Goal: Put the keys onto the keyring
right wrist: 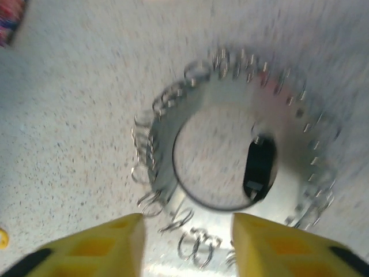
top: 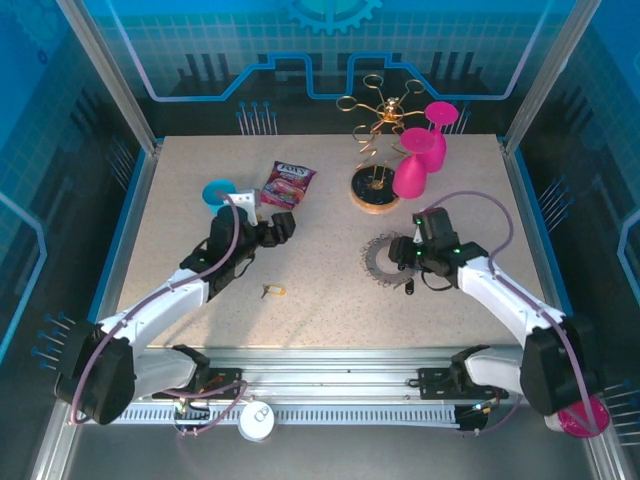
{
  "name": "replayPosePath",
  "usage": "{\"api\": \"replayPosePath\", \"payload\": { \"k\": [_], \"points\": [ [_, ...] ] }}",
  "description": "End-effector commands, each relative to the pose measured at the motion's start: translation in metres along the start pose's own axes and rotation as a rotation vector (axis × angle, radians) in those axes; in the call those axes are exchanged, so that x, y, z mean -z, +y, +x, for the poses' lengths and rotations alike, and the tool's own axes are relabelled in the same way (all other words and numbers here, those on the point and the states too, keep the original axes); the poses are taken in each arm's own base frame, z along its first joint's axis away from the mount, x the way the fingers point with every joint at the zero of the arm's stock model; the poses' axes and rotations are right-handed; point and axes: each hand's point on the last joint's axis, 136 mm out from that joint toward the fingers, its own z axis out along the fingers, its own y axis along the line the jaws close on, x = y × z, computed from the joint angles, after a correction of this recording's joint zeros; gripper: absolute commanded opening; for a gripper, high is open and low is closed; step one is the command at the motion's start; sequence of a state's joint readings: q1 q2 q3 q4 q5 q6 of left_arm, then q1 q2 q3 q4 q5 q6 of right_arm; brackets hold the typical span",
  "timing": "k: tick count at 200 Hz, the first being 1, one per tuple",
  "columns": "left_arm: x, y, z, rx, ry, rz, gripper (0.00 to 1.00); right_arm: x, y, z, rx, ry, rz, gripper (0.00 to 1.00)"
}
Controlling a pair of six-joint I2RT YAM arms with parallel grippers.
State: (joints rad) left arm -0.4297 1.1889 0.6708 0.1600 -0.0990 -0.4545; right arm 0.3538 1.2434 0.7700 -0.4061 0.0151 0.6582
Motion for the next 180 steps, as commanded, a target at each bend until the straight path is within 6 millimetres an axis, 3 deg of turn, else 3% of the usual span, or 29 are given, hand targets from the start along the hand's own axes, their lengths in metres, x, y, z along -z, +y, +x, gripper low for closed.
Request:
{"api": "replayPosePath", "payload": {
  "k": [1, 15, 32, 51, 103, 125, 136, 180],
  "points": [
    [-0.006, -0.01, 0.035, 0.105, 0.103, -0.04, 0.89, 0.0, 0.001, 0.022, -0.155, 0.123, 0.096, 0.38],
    [-0.011, -0.024, 0.052, 0.103, 0.128, -0.024, 0.88, -0.004, -0.004, 0.034, -0.211, 0.164, 0.165, 0.37],
    [-0.019, -0.041, 0.074, 0.087, 0.176, 0.0, 0.86, -0.003, -0.005, 0.031, -0.254, 0.165, 0.23, 0.37],
    [-0.028, -0.067, 0.096, 0.04, 0.244, 0.069, 0.76, -0.003, -0.017, 0.033, -0.285, 0.175, 0.285, 0.37],
    [-0.04, -0.134, 0.153, -0.137, 0.506, 0.291, 0.61, 0.01, -0.022, 0.016, -0.245, 0.135, 0.182, 0.39],
    [-0.045, -0.145, 0.172, -0.206, 0.609, 0.324, 0.55, 0.025, -0.02, 0.008, -0.222, 0.083, 0.142, 0.39],
    [-0.047, -0.149, 0.179, -0.233, 0.653, 0.332, 0.52, 0.028, -0.027, 0.015, -0.214, 0.078, 0.146, 0.39],
    [-0.064, -0.153, 0.191, -0.294, 0.728, 0.279, 0.38, 0.044, -0.032, 0.016, -0.196, 0.019, 0.125, 0.39]
  ]
}}
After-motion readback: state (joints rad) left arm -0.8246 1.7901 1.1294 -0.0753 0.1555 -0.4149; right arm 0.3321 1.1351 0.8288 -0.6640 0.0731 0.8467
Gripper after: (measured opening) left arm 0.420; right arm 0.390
